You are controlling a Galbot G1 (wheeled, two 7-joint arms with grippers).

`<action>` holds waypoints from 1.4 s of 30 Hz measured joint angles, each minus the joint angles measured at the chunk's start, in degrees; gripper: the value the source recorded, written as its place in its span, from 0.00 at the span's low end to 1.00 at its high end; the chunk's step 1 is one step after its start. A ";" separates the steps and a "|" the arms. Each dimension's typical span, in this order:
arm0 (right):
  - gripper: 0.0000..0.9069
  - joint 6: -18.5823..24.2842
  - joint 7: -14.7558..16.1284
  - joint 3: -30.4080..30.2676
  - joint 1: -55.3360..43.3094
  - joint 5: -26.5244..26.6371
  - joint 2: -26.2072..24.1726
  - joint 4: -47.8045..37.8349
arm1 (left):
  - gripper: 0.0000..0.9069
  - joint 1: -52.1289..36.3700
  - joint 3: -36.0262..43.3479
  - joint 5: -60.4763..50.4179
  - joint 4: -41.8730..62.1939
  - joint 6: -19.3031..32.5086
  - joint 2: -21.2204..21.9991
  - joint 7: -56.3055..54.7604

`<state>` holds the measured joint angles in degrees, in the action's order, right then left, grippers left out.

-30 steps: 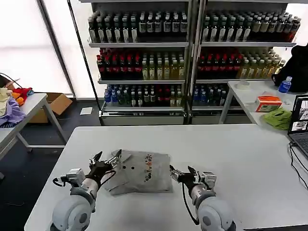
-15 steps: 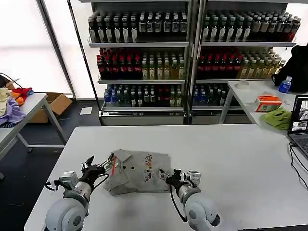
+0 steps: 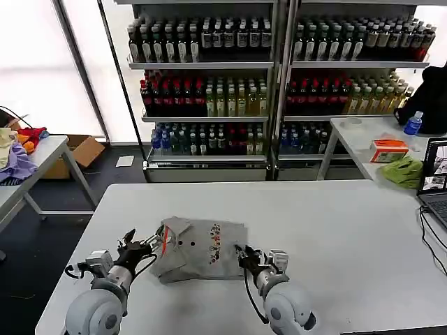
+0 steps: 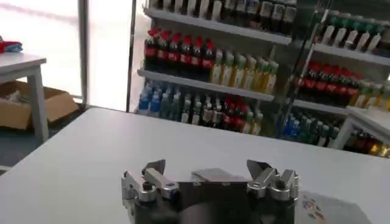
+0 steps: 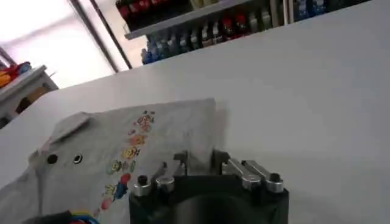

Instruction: Fold and organize the clothes.

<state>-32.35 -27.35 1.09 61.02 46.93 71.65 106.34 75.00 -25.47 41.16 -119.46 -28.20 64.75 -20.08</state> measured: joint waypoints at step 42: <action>1.00 1.17 6.53 15.12 4.91 -8.64 -9.00 0.81 | 1.00 1.59 0.01 -0.78 -1.42 -0.65 1.71 0.42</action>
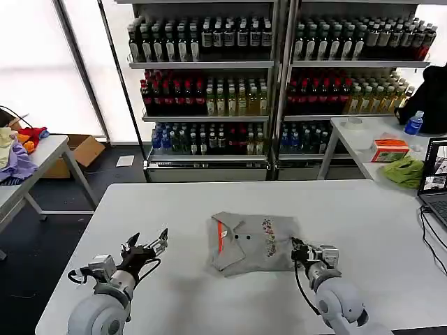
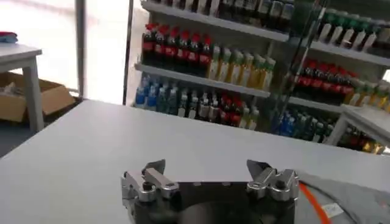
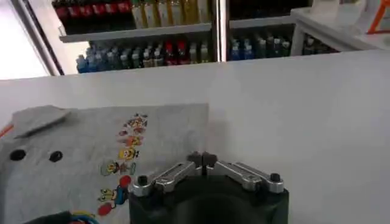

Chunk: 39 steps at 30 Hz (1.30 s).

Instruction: Fold and organize the clothes.

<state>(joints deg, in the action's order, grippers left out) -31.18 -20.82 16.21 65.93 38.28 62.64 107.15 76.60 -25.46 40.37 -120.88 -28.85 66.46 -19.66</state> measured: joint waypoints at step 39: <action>1.00 11.73 -1.51 20.32 19.55 -25.34 5.13 18.27 | 1.00 5.14 0.84 -14.39 -3.83 9.23 5.28 6.28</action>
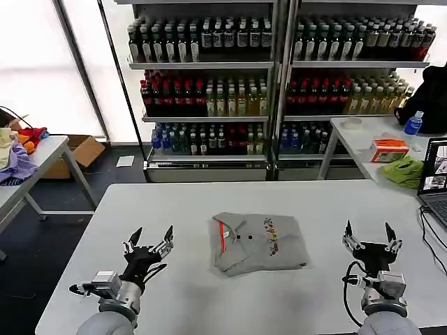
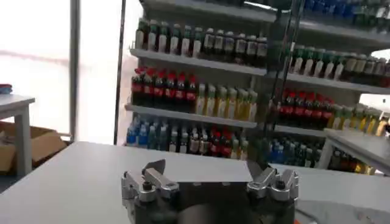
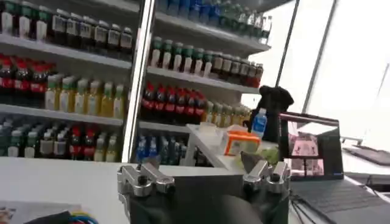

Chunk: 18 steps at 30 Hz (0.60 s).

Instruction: Fold and organize the clothes.

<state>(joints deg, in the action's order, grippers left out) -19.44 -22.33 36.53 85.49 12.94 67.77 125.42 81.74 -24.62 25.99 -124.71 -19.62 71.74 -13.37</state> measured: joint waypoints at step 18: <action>1.00 0.74 -0.15 2.01 3.03 -1.64 1.30 2.50 | 1.00 -2.21 0.05 -1.58 1.15 1.50 -0.40 2.13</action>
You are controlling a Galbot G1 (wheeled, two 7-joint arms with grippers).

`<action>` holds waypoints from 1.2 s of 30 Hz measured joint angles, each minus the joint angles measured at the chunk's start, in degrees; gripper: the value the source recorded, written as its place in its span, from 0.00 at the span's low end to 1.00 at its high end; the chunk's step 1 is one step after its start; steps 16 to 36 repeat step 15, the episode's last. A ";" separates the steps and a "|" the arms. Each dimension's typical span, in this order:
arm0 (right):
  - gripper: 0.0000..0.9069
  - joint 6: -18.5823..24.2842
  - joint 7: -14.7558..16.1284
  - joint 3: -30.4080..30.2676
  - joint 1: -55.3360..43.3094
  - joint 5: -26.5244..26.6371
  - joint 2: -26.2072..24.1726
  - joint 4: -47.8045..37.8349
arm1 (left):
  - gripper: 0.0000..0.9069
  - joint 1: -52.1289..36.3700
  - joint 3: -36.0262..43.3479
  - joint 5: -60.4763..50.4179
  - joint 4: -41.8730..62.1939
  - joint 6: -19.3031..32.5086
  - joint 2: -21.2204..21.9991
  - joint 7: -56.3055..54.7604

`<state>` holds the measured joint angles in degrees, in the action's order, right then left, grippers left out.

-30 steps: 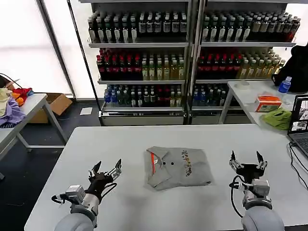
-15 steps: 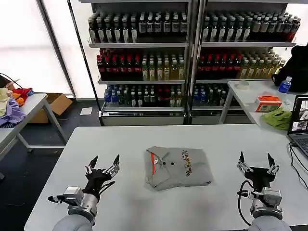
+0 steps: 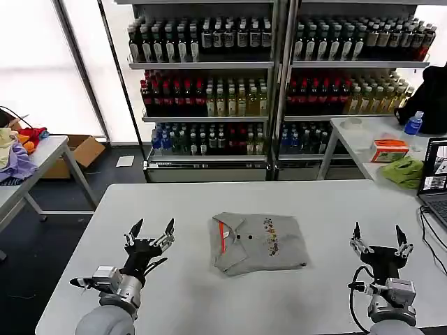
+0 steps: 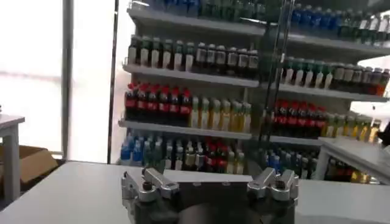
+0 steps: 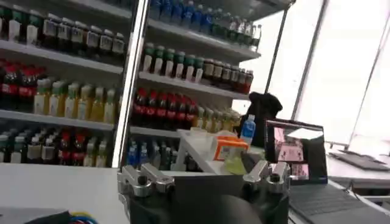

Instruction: Fold and organize the clothes.

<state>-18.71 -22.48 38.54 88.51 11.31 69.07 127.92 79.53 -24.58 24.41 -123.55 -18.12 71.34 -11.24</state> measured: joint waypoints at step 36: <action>1.00 0.31 0.08 0.14 0.10 -0.54 0.07 -0.53 | 1.00 -1.13 -0.33 0.88 0.88 0.12 -0.06 0.49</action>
